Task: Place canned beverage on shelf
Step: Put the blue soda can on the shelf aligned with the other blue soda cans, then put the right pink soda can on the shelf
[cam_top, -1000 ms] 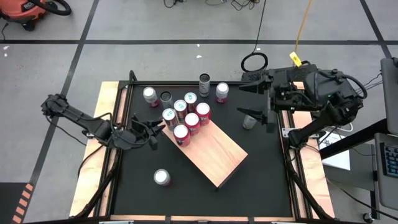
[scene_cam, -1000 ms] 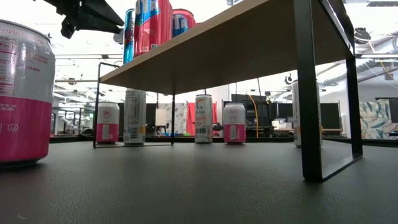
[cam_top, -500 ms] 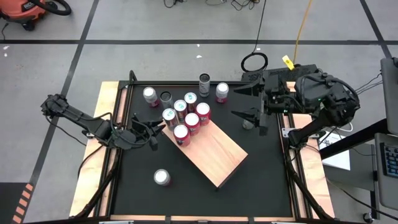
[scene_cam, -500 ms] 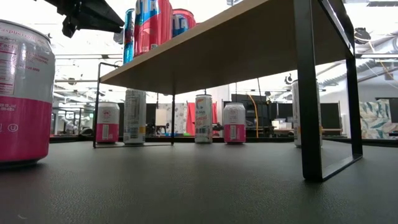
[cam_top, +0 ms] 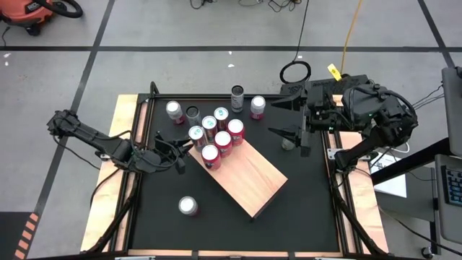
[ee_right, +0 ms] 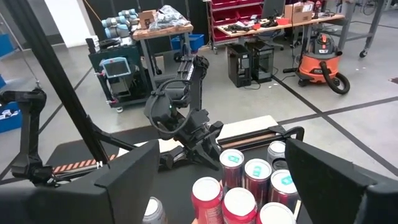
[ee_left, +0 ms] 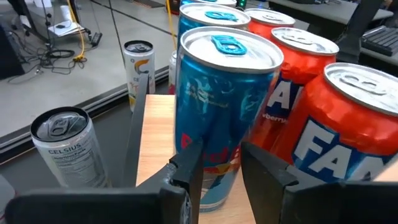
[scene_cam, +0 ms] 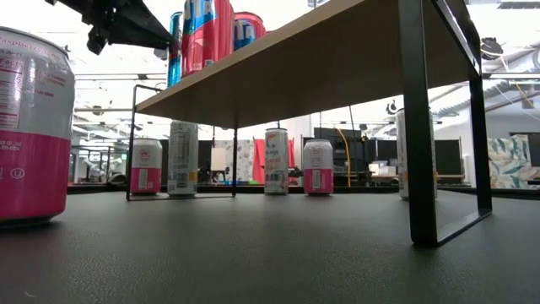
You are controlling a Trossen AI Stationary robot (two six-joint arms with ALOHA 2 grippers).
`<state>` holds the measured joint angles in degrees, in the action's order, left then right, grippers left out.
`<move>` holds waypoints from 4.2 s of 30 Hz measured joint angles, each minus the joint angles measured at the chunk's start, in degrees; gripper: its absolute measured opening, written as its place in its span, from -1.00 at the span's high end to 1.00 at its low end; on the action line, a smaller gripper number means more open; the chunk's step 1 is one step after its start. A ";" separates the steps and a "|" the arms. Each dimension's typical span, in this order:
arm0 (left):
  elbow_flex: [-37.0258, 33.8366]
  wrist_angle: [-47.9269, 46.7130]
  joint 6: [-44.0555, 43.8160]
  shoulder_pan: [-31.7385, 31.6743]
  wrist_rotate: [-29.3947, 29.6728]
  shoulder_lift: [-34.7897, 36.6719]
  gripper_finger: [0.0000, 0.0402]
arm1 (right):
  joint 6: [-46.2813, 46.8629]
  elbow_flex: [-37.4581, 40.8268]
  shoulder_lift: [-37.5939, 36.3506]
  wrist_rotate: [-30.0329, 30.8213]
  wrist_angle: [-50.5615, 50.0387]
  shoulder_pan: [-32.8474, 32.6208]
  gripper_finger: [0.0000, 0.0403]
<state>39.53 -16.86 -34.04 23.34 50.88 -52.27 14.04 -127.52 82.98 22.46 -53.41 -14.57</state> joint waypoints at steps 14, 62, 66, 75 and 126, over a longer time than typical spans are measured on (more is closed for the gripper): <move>0.00 1.75 0.37 -0.88 -1.27 -1.00 0.48 | -0.19 0.00 0.00 -0.02 0.00 -0.02 -0.61; 20.90 -6.19 7.56 -1.29 -6.65 5.27 0.48 | 15.32 0.02 2.36 -1.18 -4.45 11.61 -0.61; 20.90 -5.79 7.44 -2.60 -5.34 5.27 0.48 | 10.93 0.02 2.86 -5.27 -4.13 15.87 -0.61; 20.90 -2.57 5.90 -9.64 -5.21 5.25 0.48 | 0.23 0.00 3.06 -15.70 -11.10 27.06 -0.61; 20.92 -12.92 2.86 -21.52 -11.22 3.98 0.48 | -45.02 0.02 39.50 -42.22 -26.68 58.60 -0.85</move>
<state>60.45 -29.78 -31.18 1.83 39.66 -48.29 -30.98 -127.50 122.47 -19.76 -80.09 44.03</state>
